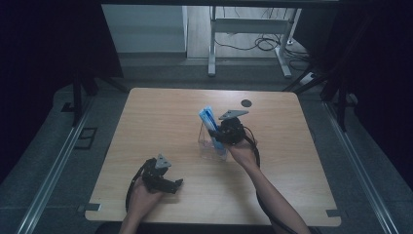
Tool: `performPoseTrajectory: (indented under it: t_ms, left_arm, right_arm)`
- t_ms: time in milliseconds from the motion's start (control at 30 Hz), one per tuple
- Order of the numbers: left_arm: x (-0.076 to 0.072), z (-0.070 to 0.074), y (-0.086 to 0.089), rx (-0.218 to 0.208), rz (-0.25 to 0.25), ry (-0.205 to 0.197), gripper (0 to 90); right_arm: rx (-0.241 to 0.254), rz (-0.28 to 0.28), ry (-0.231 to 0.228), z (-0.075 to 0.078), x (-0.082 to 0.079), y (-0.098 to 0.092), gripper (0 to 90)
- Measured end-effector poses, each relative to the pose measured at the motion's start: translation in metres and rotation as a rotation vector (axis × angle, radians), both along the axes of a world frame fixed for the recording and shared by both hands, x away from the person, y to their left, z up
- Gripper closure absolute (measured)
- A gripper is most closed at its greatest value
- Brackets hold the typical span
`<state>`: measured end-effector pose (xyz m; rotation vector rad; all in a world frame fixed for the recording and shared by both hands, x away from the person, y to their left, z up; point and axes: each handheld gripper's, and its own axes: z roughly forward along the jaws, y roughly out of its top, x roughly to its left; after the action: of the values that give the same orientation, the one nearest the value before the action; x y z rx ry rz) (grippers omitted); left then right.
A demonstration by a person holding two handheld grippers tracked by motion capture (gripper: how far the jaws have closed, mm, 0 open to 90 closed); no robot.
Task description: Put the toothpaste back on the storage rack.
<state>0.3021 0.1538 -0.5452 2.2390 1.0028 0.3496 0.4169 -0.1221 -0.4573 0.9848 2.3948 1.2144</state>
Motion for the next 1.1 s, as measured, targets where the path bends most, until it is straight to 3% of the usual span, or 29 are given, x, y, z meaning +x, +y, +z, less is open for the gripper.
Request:
performPoseTrajectory:
  t_ms: [467, 833, 1100]
  left_arm:
    - [0.0, 0.0, 0.0, -0.001, 0.001, 0.0, 0.0]
    - [0.0, 0.0, 0.0, -0.001, 0.001, 0.0, 0.0]
    - [0.0, 0.0, 0.0, 0.0, 0.002, 0.0, 0.0]
  right_arm:
    - [0.023, 0.018, -0.004, 0.011, -0.001, -0.003, 60.4]
    - [0.046, 0.021, 0.028, 0.021, -0.003, -0.007, 49.4]
    - [0.038, 0.024, 0.022, 0.027, -0.005, -0.007, 42.6]
